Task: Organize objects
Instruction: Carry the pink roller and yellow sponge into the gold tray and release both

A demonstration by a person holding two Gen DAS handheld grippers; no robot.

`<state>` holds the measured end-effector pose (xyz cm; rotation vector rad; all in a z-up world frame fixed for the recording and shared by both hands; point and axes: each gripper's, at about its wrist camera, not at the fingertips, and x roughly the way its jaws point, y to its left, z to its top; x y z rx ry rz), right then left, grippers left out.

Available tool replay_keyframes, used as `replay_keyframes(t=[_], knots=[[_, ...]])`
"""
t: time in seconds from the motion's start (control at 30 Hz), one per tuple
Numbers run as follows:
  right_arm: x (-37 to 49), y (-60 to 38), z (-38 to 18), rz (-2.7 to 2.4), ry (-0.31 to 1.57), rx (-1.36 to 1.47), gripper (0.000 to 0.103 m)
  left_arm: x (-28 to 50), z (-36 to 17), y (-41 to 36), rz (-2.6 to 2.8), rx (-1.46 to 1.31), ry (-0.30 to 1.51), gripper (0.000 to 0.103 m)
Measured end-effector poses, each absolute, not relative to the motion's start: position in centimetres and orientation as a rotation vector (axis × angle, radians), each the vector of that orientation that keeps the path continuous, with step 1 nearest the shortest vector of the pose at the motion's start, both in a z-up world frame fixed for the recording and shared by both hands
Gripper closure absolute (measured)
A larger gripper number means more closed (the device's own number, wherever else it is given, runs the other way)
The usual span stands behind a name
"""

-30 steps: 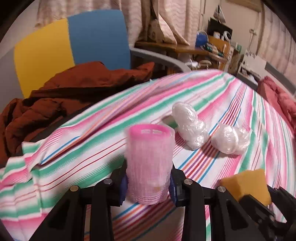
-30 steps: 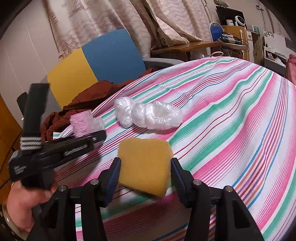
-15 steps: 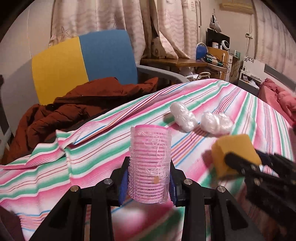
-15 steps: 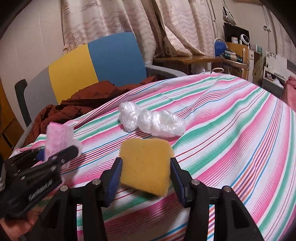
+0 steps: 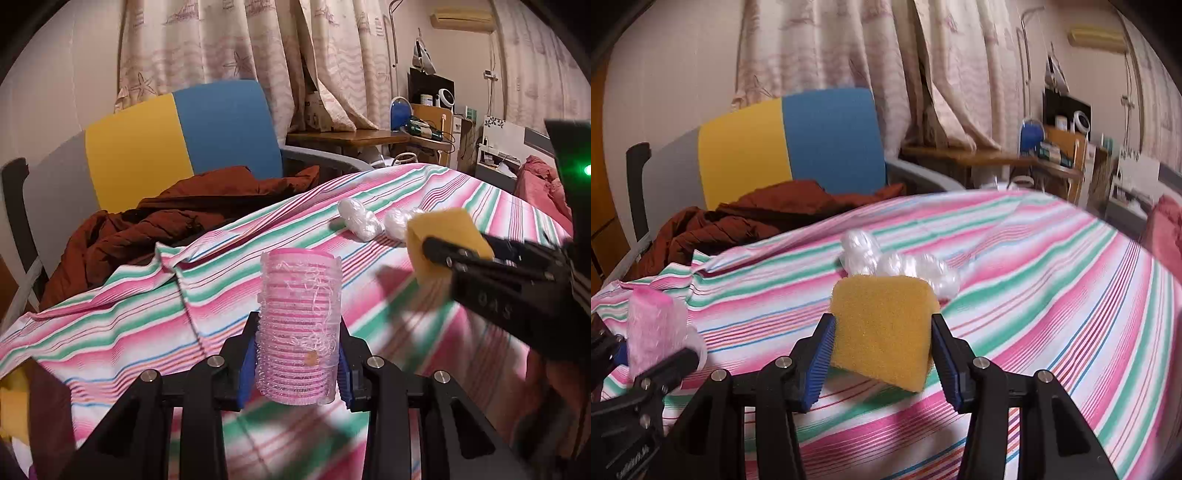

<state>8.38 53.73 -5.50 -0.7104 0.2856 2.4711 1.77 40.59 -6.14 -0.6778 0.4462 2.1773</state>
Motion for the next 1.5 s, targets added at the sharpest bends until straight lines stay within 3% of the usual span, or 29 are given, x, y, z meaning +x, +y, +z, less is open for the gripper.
replay_keyframes(t=[0.6,1.23,1.5], knots=[[10.7,42.9,-2.8,2.746,0.424,-0.854,0.052,6.4,-3.4,25.7,2.226,-0.749,0.239,0.067],[7.8,26.0,1.7,3.19,0.415,-1.099,0.052,3.5,-1.7,6.4,2.556,-0.849,-0.011,0.067],[7.5,19.7,0.5,3.286,0.277,-1.294,0.052,-0.2,-2.6,1.2,2.648,-0.942,-0.064,0.067]])
